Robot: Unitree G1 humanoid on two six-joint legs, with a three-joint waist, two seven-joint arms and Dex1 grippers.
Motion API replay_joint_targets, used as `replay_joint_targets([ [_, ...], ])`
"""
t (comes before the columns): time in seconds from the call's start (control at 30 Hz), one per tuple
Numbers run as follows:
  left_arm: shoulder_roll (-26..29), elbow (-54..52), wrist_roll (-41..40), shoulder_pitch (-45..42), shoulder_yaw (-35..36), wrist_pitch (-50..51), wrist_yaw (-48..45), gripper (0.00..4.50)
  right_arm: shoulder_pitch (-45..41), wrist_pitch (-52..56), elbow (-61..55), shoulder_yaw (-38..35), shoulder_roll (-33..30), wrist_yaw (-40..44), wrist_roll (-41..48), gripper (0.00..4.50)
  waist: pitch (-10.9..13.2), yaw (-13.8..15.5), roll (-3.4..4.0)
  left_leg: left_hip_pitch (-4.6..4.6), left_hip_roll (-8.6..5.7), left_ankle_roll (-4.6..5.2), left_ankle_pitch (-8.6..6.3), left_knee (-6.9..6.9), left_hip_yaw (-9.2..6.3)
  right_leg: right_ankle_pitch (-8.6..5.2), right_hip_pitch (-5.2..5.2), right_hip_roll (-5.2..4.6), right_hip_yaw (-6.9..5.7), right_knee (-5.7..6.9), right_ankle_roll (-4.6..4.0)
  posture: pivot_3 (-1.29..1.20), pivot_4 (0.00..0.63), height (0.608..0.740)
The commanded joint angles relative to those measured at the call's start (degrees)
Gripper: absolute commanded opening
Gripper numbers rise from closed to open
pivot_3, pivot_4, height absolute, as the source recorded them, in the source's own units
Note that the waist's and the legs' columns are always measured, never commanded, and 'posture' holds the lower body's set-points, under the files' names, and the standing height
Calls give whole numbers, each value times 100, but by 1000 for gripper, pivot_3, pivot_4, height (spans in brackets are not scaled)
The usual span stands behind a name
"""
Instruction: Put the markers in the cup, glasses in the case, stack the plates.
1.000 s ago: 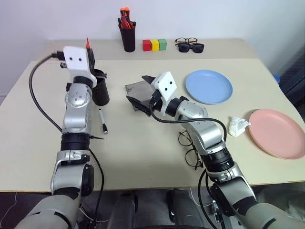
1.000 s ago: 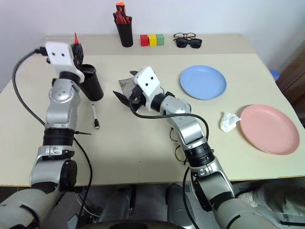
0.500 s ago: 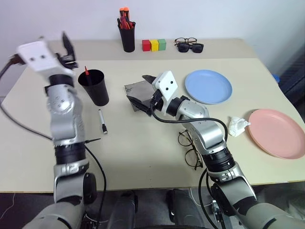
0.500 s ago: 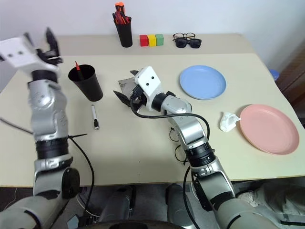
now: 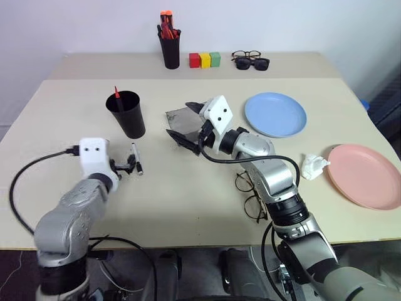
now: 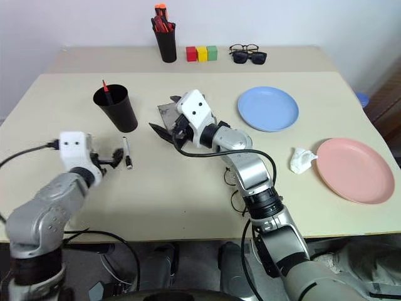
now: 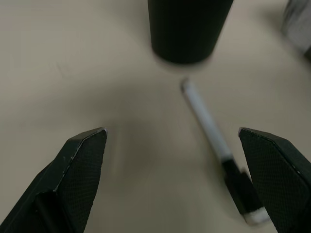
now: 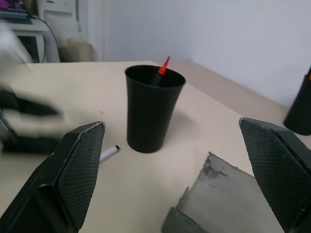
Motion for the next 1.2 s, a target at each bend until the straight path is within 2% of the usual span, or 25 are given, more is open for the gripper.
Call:
replay_joint_targets([
  [0.03,-54,98,127,-564,122,860,189,4439,-66,-115,-213,28,65,60,66,4500,0,-14,1,0,0,0,0,-2,-1,0,-1,0,0,0,0,0,150,740],
  [0.23,-343,741,446,-1191,-36,1436,183,4439,37,-76,-353,75,45,65,43,4500,0,-6,1,0,0,-1,0,-4,2,0,-5,-1,2,-1,0,0,150,740],
  [0.27,-382,785,508,-1224,0,1443,187,4203,40,-74,-357,67,41,55,39,4500,-1,-3,1,0,0,-2,1,-4,2,0,-5,-1,2,-1,0,0,150,740],
  [0.33,-412,822,628,-1275,39,1412,177,3596,51,-66,-375,52,26,35,29,4500,-1,-4,2,0,0,-2,1,-5,1,0,-5,-1,2,0,-1,0,150,740],
  [0.4,-399,840,760,-1321,29,1339,166,2685,68,-51,-405,51,18,25,26,4500,-1,1,3,1,0,-2,1,-5,2,0,-5,-1,1,-1,-1,0,150,740],
  [0.57,-433,892,986,-1366,96,1290,94,75,109,-18,-479,58,15,16,26,4500,-1,9,2,0,0,-3,1,-5,2,0,-4,-2,2,-3,-1,0,150,740],
  [0.7,-287,837,1465,-1293,176,689,343,31,116,-13,-492,68,26,27,30,4500,-1,-6,2,-1,0,-3,1,-5,2,0,-4,-3,2,-3,0,0,150,740],
  [0.83,83,673,2471,-1262,541,-2033,1042,31,83,-30,-448,77,37,75,57,4500,0,-12,1,-2,4,-7,3,-10,2,2,-16,1,4,-2,-5,0,150,740],
  [0.93,349,881,2587,-1443,321,-3313,665,31,48,-57,-417,82,62,110,80,4500,0,35,1,-3,4,-12,6,-19,5,4,-18,-1,4,-7,-7,0,150,740],
  [1.07,460,1515,2499,-2049,-161,-4264,-65,31,-103,-11,-335,7,195,66,166,4500,-1,195,-1,-8,-3,-12,5,-11,7,5,-6,-7,2,-19,-5,0,150,740],
  [1.2,354,2760,2648,-2655,-708,-5177,-578,31,-295,6,-180,-110,321,-64,196,4500,-1,162,-2,-13,-5,-11,5,-6,6,6,-6,-6,1,-21,-1,0,150,740],
])
